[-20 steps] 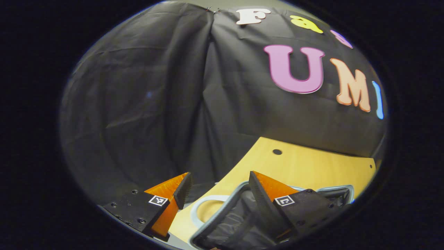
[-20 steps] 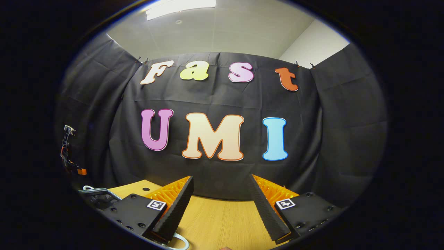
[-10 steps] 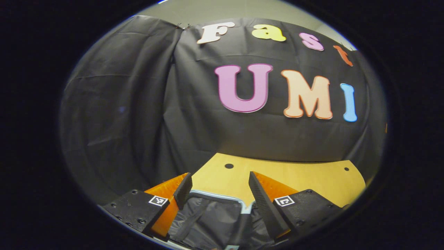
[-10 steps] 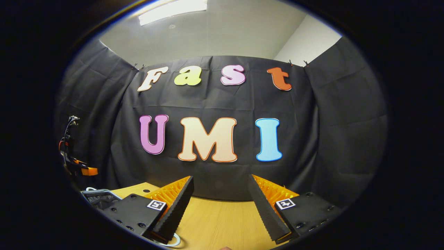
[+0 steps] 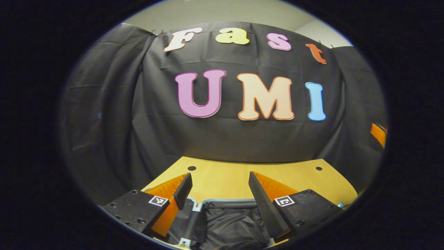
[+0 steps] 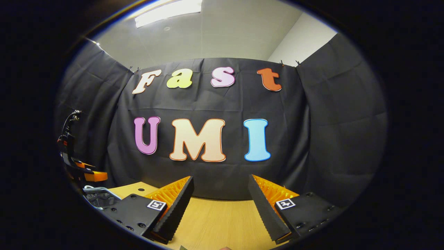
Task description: First open the suitcase, pack the skin care products into it, and then close the suitcase.
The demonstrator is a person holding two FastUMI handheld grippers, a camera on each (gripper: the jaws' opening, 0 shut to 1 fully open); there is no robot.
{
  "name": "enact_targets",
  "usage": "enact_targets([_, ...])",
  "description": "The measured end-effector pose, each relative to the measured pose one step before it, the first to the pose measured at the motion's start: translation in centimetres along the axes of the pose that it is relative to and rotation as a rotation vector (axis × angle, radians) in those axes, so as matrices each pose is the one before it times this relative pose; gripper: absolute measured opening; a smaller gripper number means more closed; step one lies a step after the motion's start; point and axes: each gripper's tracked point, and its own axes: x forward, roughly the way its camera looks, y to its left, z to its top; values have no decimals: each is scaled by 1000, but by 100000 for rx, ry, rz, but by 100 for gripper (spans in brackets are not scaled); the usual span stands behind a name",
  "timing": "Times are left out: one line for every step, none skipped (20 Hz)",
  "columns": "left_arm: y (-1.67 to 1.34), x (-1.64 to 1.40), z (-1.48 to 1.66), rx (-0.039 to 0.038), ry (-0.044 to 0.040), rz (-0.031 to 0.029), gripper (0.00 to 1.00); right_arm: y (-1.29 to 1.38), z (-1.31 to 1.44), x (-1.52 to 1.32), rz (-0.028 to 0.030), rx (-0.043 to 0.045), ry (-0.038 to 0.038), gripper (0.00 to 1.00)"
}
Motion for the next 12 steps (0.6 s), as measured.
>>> enact_targets([-1456, -413, -180, -141, -24, -2130, 95, -451, -116, -186, -15, -88, 74, 99])
enact_targets([-1349, -320, -384, -232, 489, -1880, 95, -504, -167, -190, -88, -114, 119, 99])
enact_targets([-1436, -277, -270, -404, 301, -1974, 95, -445, 0, -236, 135, 34, 213, 98])
enact_targets([-1302, -171, -372, -152, 500, -1730, 95, -423, -230, -227, 213, 91, 308, 96])
enact_targets([-1381, -323, -405, -88, 765, -1490, 95, -372, -61, -193, 316, -6, 265, 98])
enact_targets([-1272, -211, -357, -353, 476, -1604, 95, -477, -199, -187, 322, -198, 259, 98])
enact_targets([-1294, -169, -457, -419, 1030, -1675, 95, -366, -73, -187, 378, -236, 144, 98])
enact_targets([-1142, -62, -619, -396, 1084, -1336, 95, -376, -9, -220, 456, -282, 112, 99])
enact_targets([-1144, -85, -423, -169, 672, -1379, 95, -367, -137, -187, 317, -302, 192, 99])
enact_targets([-1063, -6, -551, -157, 951, -1123, 95, -393, -210, -182, 325, -157, 174, 99])
enact_targets([-979, 5, -525, -153, 1009, -1318, 95, -348, -62, -232, 297, -91, 282, 99])
enact_targets([-1125, -89, -692, -254, 1050, -1134, 95, -424, -158, -265, 197, -127, 249, 99])
